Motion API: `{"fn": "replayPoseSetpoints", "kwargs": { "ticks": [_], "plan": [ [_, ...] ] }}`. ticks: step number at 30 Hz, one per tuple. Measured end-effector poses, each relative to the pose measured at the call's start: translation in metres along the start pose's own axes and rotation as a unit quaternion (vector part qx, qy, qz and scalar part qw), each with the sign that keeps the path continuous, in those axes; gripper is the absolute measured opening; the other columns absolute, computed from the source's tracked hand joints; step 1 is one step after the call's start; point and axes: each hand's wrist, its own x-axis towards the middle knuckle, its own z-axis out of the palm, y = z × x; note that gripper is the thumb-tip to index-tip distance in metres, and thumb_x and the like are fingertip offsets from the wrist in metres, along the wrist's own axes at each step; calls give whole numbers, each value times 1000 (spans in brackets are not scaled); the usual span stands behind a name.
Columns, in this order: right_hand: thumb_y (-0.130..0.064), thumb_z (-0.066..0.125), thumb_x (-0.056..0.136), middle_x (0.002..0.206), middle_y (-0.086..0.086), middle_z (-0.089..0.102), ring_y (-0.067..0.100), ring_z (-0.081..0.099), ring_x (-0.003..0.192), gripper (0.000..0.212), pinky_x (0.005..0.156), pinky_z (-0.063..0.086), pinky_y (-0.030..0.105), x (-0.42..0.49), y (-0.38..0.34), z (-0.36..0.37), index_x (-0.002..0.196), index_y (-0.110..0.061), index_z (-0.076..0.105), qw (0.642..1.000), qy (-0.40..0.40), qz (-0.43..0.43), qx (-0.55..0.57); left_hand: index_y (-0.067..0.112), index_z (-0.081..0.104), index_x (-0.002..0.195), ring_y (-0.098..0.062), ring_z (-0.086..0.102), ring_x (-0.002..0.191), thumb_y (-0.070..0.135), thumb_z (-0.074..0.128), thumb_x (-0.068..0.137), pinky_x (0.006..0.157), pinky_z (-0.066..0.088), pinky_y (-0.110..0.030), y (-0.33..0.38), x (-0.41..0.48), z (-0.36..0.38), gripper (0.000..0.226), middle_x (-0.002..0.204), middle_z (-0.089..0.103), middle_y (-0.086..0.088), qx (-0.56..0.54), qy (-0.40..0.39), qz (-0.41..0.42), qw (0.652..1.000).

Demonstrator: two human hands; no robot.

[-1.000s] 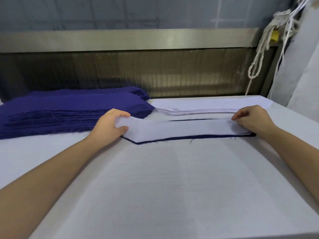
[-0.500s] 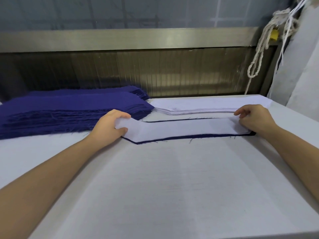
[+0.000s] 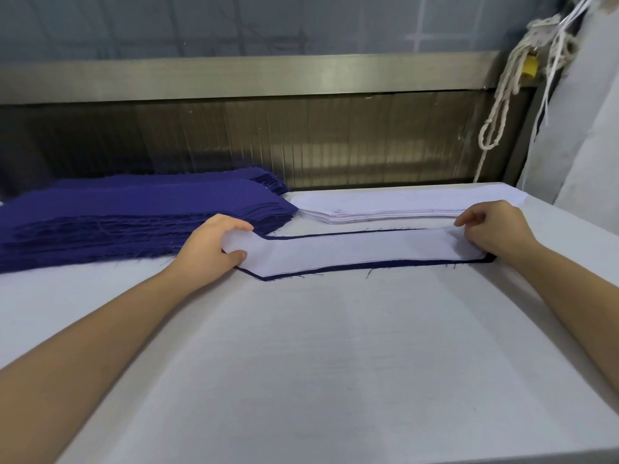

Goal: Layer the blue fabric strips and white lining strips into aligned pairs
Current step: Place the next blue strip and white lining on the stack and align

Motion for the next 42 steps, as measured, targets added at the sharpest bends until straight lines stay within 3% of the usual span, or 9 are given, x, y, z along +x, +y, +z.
{"fn": "replayPoseSetpoints", "kwargs": {
  "ticks": [6,14,19,24,28,32,36,42],
  "plan": [
    [7,47,82,86,7,59,21,50,84,28,76,40,27,-1,-1,0,86,-6,71,1000,4,-3,-1,20,60,121,-7,46,104,8,68,81,77,35,-19,0,0,0,42,122,54,4,11,-6,3,1000],
    [-3,56,84,83,6,61,25,54,80,15,72,41,28,-1,2,0,86,-11,68,998,-34,15,-42,19,60,120,-13,48,114,8,70,80,88,34,-20,4,-2,-2,42,123,52,2,22,-7,6,1000],
    [-3,57,83,84,7,60,24,52,80,14,71,39,27,0,2,-1,85,-12,67,998,-37,22,-50,20,62,117,-6,43,107,7,71,79,88,31,-18,6,-2,-3,41,121,48,5,24,0,3,1000],
    [6,53,80,82,6,58,22,50,80,22,72,38,27,0,1,-1,89,-6,69,999,-21,6,-43,19,63,115,-17,41,114,4,71,77,91,33,-24,7,-3,-3,41,121,45,5,25,7,-2,1000],
    [8,50,80,86,7,58,23,50,83,27,72,39,29,0,1,-1,91,-7,69,998,-19,0,-56,22,66,112,-20,33,113,10,70,80,90,22,-22,8,-5,-1,35,117,54,9,64,25,0,998],
    [-10,48,87,101,9,64,31,49,97,20,82,43,34,0,3,1,85,-20,65,990,-50,19,-129,27,67,105,-15,30,109,15,67,83,81,17,-26,9,-7,-2,25,103,56,19,89,31,-24,995],
    [-26,45,91,107,12,52,36,37,108,19,89,31,39,1,3,3,95,-27,64,968,-46,48,-242,27,69,98,-16,33,107,16,64,86,82,18,-28,8,-7,-1,18,100,64,17,85,14,-31,996],
    [-26,45,93,112,14,57,36,38,110,24,91,31,40,-1,0,7,104,-21,65,974,-38,26,-223,30,70,93,-13,33,102,19,60,89,77,15,-27,8,-5,-2,14,93,64,18,102,10,-12,995]
  ]
}}
